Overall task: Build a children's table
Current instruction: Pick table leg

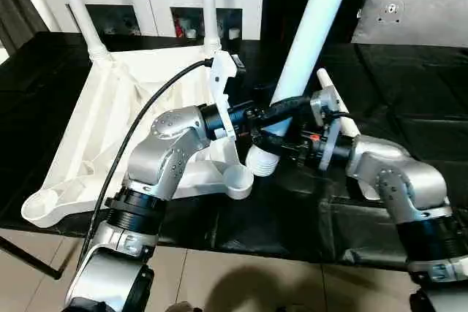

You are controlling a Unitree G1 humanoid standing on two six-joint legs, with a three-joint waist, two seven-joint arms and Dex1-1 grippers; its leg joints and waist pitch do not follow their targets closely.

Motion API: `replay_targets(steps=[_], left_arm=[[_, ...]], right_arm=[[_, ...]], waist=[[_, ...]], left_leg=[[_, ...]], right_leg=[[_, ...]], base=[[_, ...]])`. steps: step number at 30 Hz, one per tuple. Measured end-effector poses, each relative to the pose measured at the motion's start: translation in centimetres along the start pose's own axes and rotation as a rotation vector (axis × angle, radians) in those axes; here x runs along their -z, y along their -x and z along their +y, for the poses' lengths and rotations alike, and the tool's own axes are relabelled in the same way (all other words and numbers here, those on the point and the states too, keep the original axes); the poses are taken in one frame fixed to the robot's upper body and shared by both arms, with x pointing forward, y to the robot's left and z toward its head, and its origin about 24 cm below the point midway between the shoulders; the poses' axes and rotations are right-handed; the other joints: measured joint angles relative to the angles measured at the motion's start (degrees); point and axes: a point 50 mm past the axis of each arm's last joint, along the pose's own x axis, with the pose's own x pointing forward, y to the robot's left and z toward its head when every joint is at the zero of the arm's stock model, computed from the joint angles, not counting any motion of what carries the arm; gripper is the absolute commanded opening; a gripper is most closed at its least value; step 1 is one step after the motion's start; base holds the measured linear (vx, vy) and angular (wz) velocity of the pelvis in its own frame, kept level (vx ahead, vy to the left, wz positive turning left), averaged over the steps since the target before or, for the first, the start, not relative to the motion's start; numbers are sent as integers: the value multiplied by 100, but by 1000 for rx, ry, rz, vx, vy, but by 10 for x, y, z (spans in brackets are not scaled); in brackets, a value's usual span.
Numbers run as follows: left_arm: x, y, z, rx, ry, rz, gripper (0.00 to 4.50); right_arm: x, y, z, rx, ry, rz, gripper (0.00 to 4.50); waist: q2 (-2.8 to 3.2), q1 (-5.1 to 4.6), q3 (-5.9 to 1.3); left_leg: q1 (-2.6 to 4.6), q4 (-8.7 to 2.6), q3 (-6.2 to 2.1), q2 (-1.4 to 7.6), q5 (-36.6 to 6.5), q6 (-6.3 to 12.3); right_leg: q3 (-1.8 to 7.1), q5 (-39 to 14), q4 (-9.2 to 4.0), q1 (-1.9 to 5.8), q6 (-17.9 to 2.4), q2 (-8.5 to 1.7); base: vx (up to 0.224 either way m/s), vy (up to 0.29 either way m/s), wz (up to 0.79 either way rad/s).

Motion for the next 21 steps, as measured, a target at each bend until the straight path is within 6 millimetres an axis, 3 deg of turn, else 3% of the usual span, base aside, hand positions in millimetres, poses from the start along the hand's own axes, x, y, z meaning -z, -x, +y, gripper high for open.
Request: replay_targets(steps=[7,10,21], left_arm=[[2,-1,0,-18,33,8,185],[1,1,-1,-36,46,1,255],[5,11,-10,-69,107,-24,329]], right_arm=[[3,-5,0,12,-8,-8,194],[3,-10,1,26,17,-32,190],[10,-20,-3,109,4,-72,188]], waist=[[0,4,0],[0,-14,0],[-1,-4,0]], left_leg=[[0,0,0,0,0,-1],[0,0,0,1,-1,-2],[-1,0,0,1,3,-4]], right_leg=[[0,1,0,0,-1,0],[0,1,1,-2,-1,0],[0,2,0,-3,-3,-1]], base=[[0,0,0],[0,0,0],[0,0,0]])
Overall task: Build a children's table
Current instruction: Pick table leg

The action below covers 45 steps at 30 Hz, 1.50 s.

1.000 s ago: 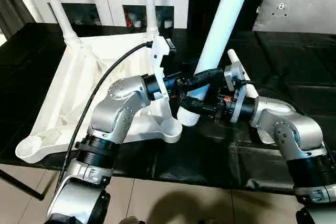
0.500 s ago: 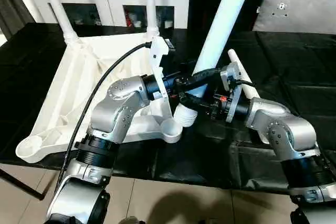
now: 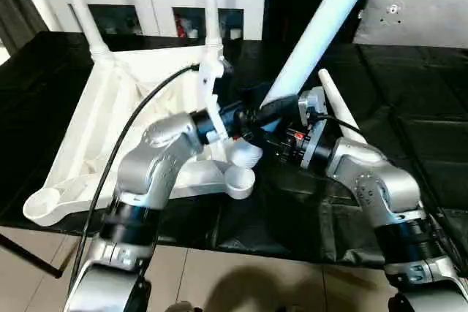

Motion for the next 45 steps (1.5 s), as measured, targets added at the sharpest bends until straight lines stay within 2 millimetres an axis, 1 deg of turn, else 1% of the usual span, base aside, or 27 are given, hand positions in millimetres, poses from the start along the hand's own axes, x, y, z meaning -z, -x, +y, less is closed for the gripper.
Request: replay_targets(steps=[2,6,8,10,12,13,16,18,19,21,23,25,27,31,33,34,37,40,42,45], left_arm=[[-2,0,-3,2,26,-27,336],[-9,0,-9,35,89,-107,336],[-18,-10,-27,162,129,-180,336],[-23,-19,-39,230,160,-227,336],[-24,-18,-38,212,185,-252,336],[-26,-16,-35,186,190,-263,336],[-29,-4,-19,26,159,-280,336],[-27,4,-9,-86,108,-246,336],[-22,10,-2,-179,48,-176,336],[-12,21,8,-312,-11,-68,336],[3,37,16,-457,-42,24,336],[20,58,22,-585,-48,92,336],[26,69,25,-649,-91,135,336],[32,93,32,-781,-228,195,336],[36,97,32,-818,-246,201,336],[37,98,31,-855,-241,181,336],[35,102,25,-926,-202,102,336],[34,107,20,-937,-213,88,336],[39,109,18,-937,-207,100,336],[42,105,17,-926,-223,123,336]], right_arm=[[-2,-1,1,0,12,-17,188],[-3,0,-1,33,5,-35,188],[4,3,-8,93,-24,-8,188],[10,1,-7,100,-49,1,188],[12,0,-6,110,-55,-2,187],[12,2,-8,129,-51,-5,187],[9,10,-16,232,-29,-39,187],[7,14,-18,276,-9,-37,187],[6,17,-17,299,13,-33,187],[6,20,-15,329,32,-29,187],[8,25,-11,380,47,-30,187],[12,28,-5,425,52,-43,187],[16,30,-6,463,44,-36,187],[24,33,2,518,52,-31,187],[26,35,4,547,65,-42,187],[26,36,4,589,90,-56,187],[21,46,5,657,111,-95,187],[18,58,4,708,142,-166,187],[19,63,4,724,144,-187,187],[32,64,8,730,99,-137,187]], waist=[[0,0,0],[0,1,0],[-8,24,-3],[-7,12,-3],[-7,-15,-3],[-7,-43,-3],[-8,-82,-2],[-14,-102,0],[-17,-101,-2],[-17,-116,-2],[-17,-116,-2],[-20,-127,0],[-23,-120,0],[-23,-113,-2],[-24,-112,-2],[-24,-112,-2],[-28,-116,-4],[-28,-122,-6],[-29,-125,-6],[-33,-116,-11]], left_leg=[[0,0,0,1,-1,-1],[-1,0,0,0,0,0],[1,0,0,-1,0,0],[-2,0,10,-1,0,0],[0,0,11,2,0,0],[3,0,11,4,1,-3],[5,-1,10,6,5,-10],[4,-1,9,7,6,-10],[4,-1,7,8,6,-10],[0,-1,7,8,6,-10],[-1,-4,7,7,4,-11],[-3,-10,6,7,3,-11],[-1,-10,1,7,4,-12],[-1,-11,0,5,4,-12],[2,-10,-1,2,5,-13],[2,-10,-1,1,5,-14],[-1,-10,0,0,5,-13],[-2,-24,0,1,5,-13],[-3,-28,1,0,5,-14],[-4,-29,2,-2,5,-13]], right_leg=[[-1,0,0,1,0,0],[-1,0,0,3,0,0],[-2,0,-2,5,0,-4],[5,0,-3,4,0,-4],[3,0,-1,2,1,-2],[3,2,0,3,3,2],[1,2,0,3,15,5],[2,-10,-1,4,39,6],[0,-11,-2,5,43,6],[2,-11,-5,2,47,6],[3,-10,-9,3,45,6],[1,-9,-9,-4,44,6],[-1,-9,-9,-11,45,6],[2,-25,-10,2,70,6],[6,-25,-12,-5,71,5],[11,-25,-12,-4,71,4],[13,-26,-14,-2,73,3],[11,-32,-14,1,83,5],[11,-36,-14,-2,89,5],[15,-37,-14,1,91,4]], base=[[0,0,0],[0,0,0],[0,0,0],[0,0,0],[0,0,0],[0,0,0],[0,0,0],[0,0,0],[0,0,0],[0,0,0],[0,0,0],[0,0,0],[0,0,0],[0,0,0],[0,0,0],[0,0,0],[0,0,0],[0,0,0],[0,0,0],[0,0,0]])
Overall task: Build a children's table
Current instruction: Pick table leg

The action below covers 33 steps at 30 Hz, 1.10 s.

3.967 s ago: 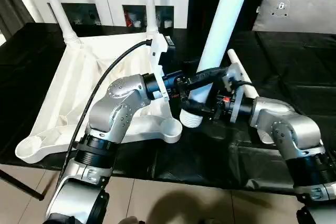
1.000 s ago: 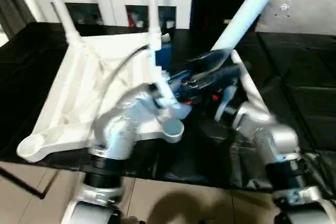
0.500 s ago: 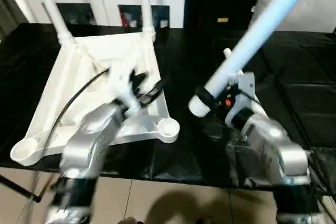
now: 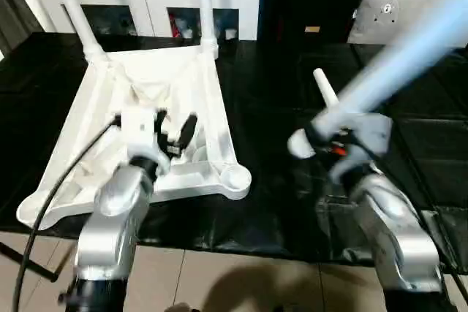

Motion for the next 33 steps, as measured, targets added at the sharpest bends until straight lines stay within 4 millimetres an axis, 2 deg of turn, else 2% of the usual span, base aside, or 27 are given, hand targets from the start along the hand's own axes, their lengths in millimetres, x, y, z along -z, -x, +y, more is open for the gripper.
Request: replay_targets(steps=[3,6,7,9,12,13,18,20,23,25,26,27,28,29,30,31,32,33], left_arm=[[-1,-2,-1,-2,-10,-3,336],[-1,-2,-2,-3,-7,-4,336],[-1,-2,-1,-7,-8,-3,336],[-1,-2,-1,-9,-8,-2,336],[-1,-2,-1,-13,-12,-1,336],[-1,-2,-1,-13,-13,-1,336],[-1,-2,-1,-13,-14,0,336],[-1,-2,-1,-13,-13,0,336],[-1,-2,-1,-13,-13,0,336],[0,-2,-2,-13,-13,0,336],[0,-2,-1,-13,-13,1,336],[0,-2,-1,-14,-14,1,336],[0,-2,-3,-8,-12,4,336],[0,-2,-4,-5,-13,0,336],[-1,-3,-5,-6,-8,-6,336],[3,-2,-8,0,2,5,336],[7,1,-7,-4,4,20,336],[8,1,-7,-4,6,27,336]], right_arm=[[13,3,5,20,-62,62,187],[13,3,6,21,-38,66,187],[13,3,6,20,-36,58,187],[12,2,7,15,-35,58,187],[14,1,12,-10,-39,71,187],[15,1,12,-13,-41,79,187],[15,0,12,-15,-37,82,187],[15,-1,13,-19,-35,82,187],[15,0,13,-20,-32,82,187],[15,-1,13,-24,-34,85,187],[15,-1,13,-25,-34,86,187],[15,-1,14,-26,-36,87,187],[17,0,12,-20,-37,94,187],[17,0,12,-18,-38,97,187],[13,-2,11,-24,-29,87,187],[11,-2,9,-21,-19,87,187],[11,-3,9,-22,-20,85,187],[11,-3,10,-22,-23,86,187]], waist=[[1,3,-1],[9,91,-6],[9,131,-7],[9,149,-10],[2,148,-12],[1,135,-12],[-3,51,-11],[-16,-15,-9],[-18,-106,-7],[-9,-227,0],[9,-287,11],[6,-311,28],[-11,-256,37],[-195,-161,-30],[-290,-116,-49],[-234,19,-72],[-148,36,-90],[-106,69,-105]], left_leg=[[-6,4,8,-23,1,22],[-19,21,0,-104,19,154],[-26,28,13,-126,19,196],[-28,28,41,-156,25,256],[-23,31,101,-222,24,377],[-22,31,120,-249,25,417],[-33,31,184,-324,28,529],[-37,31,242,-356,44,590],[-39,31,296,-369,64,646],[-32,22,300,-371,58,659],[-30,3,311,-355,58,659],[-37,-38,344,-340,58,659],[16,-105,497,-322,58,658],[61,-167,642,-337,60,654],[29,-59,692,-367,-6,592],[-95,325,301,-440,-152,498],[-208,682,-189,-533,-153,502],[-173,774,-391,-524,-176,489]], right_leg=[[13,-2,-2,-3,4,-33],[31,0,-12,7,40,-114],[37,1,-37,13,39,-136],[34,12,-102,26,24,-167],[45,44,-173,53,-20,-265],[50,37,-205,68,-7,-299],[157,33,-390,124,-1,-313],[153,23,-430,126,15,-383],[135,-40,-520,140,109,-417],[53,-114,-589,191,169,-425],[-33,-193,-534,219,117,-444],[-111,-356,-381,220,-7,-470],[-346,-466,267,218,-128,-476],[-291,-599,424,333,-107,-408],[-78,-569,369,302,215,-327],[45,-543,422,204,235,-311],[1,-524,409,228,247,-294],[-2,-503,406,196,258,-294]], base=[[0,0,0],[-3,20,3],[-5,75,7],[-5,84,6],[-21,99,4],[-30,102,0],[-42,102,-1],[-59,99,-4],[-65,90,-9],[-71,72,-5],[-73,67,-1],[-120,46,5],[-101,-10,15],[-101,-10,15],[17,-126,17],[79,-117,-9],[79,-117,-9],[0,0,0]])
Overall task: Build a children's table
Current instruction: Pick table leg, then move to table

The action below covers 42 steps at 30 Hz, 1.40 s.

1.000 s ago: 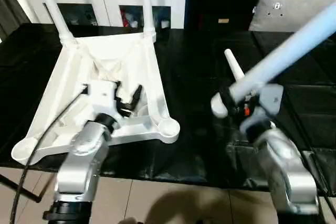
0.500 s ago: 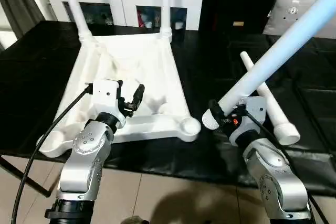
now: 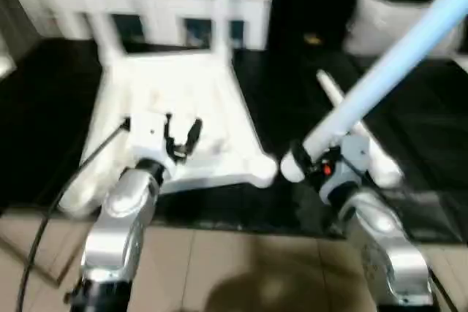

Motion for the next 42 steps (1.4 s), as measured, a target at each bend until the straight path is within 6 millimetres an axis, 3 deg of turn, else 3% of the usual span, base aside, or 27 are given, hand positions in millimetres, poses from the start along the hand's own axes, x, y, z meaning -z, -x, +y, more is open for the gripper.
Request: replay_targets(steps=[1,2,5,7,9,11,14,20,25,27,28,29,30,31,32,33,34,35,36,37,38,39,40,42], left_arm=[[-3,-2,-1,8,-4,-12,336],[-5,-3,-1,8,-6,-16,336],[-5,-2,4,-3,-18,-13,336],[-5,-2,5,-7,-19,-14,336],[-5,-2,4,-4,-18,-14,336],[-5,-2,3,1,-17,-14,336],[-6,-2,4,-4,-13,-19,336],[-6,-1,6,-11,-11,-29,336],[-8,-1,5,3,-1,-52,336],[-8,-1,5,6,-2,-52,336],[-8,-1,5,9,-2,-52,336],[-8,-1,5,9,-4,-52,336],[-9,-1,7,9,-12,-55,336],[-12,-3,5,21,-16,-62,336],[-15,-3,5,22,-20,-75,336],[-15,-2,6,15,-19,-81,336],[-8,1,6,10,-7,-56,336],[-1,4,7,7,-4,-32,336],[-1,3,6,11,-4,-26,336],[-7,0,4,24,-10,-49,336],[-12,-2,2,38,-16,-67,336],[-14,-2,4,36,-26,-75,336],[-12,1,9,19,-32,-64,336],[-9,2,17,-4,-37,-46,336]], right_arm=[[0,0,-1,5,-3,-1,187],[-1,1,-2,9,-6,-10,187],[-2,-2,5,-13,-15,-14,187],[-1,-3,7,-19,-16,-11,187],[-1,-2,6,-17,-15,-8,187],[-1,-2,4,-9,-18,-6,187],[0,-2,4,-7,-20,-4,187],[-2,-2,4,-17,-10,-3,187],[-4,-1,0,-28,12,-2,187],[-5,-1,-1,-40,15,-4,187],[-5,-1,-1,-42,13,-5,187],[-6,-2,-1,-50,15,-6,187],[-7,-3,0,-62,16,-10,187],[-5,0,-3,-57,17,-2,187],[-6,0,-4,-58,22,0,187],[-10,-2,-3,-71,32,-11,187],[-13,-3,-4,-75,45,-18,187],[-14,-3,-4,-78,42,-21,187],[-10,-2,-4,-74,31,-11,187],[-7,0,-4,-70,27,0,187],[-6,0,-5,-70,32,2,187],[-9,0,-5,-68,36,-14,187],[-13,-5,3,-97,32,-26,187],[-12,-8,13,-143,25,-28,187]], waist=[[88,3,-5],[126,-32,-12],[126,-159,-3],[123,-238,4],[103,-277,15],[85,-265,28],[90,-317,32],[78,-379,61],[63,-392,69],[63,-412,102],[79,-444,150],[143,-486,198],[164,-466,256],[151,-365,285],[-26,-229,219],[-212,-173,173],[-59,-32,228],[38,16,217],[67,32,209],[107,55,179],[253,51,116],[225,48,111],[152,-55,84],[115,-218,65]], left_leg=[[71,-240,-43,33,-207,-237],[77,-287,37,35,-155,-140],[71,-452,97,16,-17,56],[71,-488,155,-8,12,108],[67,-526,259,-10,15,111],[55,-541,360,-8,27,134],[57,-595,417,-15,62,203],[81,-624,418,-12,65,189],[90,-759,415,17,56,153],[157,-809,409,30,44,133],[257,-838,407,62,-5,61],[313,-875,407,143,-12,47],[360,-921,437,217,-15,42],[409,-975,601,279,-17,37],[455,-979,761,312,-17,37],[435,-806,878,308,-83,-48],[357,-281,602,305,-307,32],[282,154,219,160,-325,73],[302,262,62,49,-327,75],[427,-181,74,59,-351,112],[523,-635,67,154,-304,15],[577,-706,78,182,-270,-212],[607,-765,58,152,-307,-212],[630,-762,6,150,-376,-149]], right_leg=[[6,84,-11,-45,11,-12],[43,117,-58,-61,-36,13],[50,229,-307,-56,-575,88],[15,259,-403,12,-638,23],[26,282,-495,27,-524,-92],[12,289,-619,43,-219,-193],[0,276,-763,70,-192,-157],[14,246,-783,73,-245,-139],[16,193,-785,32,-150,-143],[-13,138,-798,74,-70,-115],[-77,69,-840,140,-32,-82],[-211,28,-889,295,-45,-70],[-320,-167,-721,374,-135,-72],[-457,-323,-41,431,-223,-65],[-317,-482,96,591,-222,12],[-80,-601,45,679,-110,132],[-57,-629,58,689,-144,142],[-1,-629,8,774,-144,200],[50,-629,-70,811,-144,213],[149,-607,-200,840,-182,337],[135,-580,-294,851,-223,494],[158,-586,-313,827,-258,513],[129,-658,-142,710,-509,493],[-9,-673,514,258,-295,449]], base=[[-48,108,17],[-48,108,17],[-67,106,11],[-45,134,2],[-49,107,1],[-53,87,-4],[-49,94,-9],[-21,35,0],[-17,-50,0],[-5,-62,-5],[-12,-74,-8],[-12,-74,-8],[-60,-63,-5],[-33,-90,12],[-33,-90,12],[119,-233,10],[186,-193,-12],[186,-193,-12],[158,-32,5],[131,-35,38],[131,-35,38],[104,-13,41],[161,7,12],[186,-8,7]])
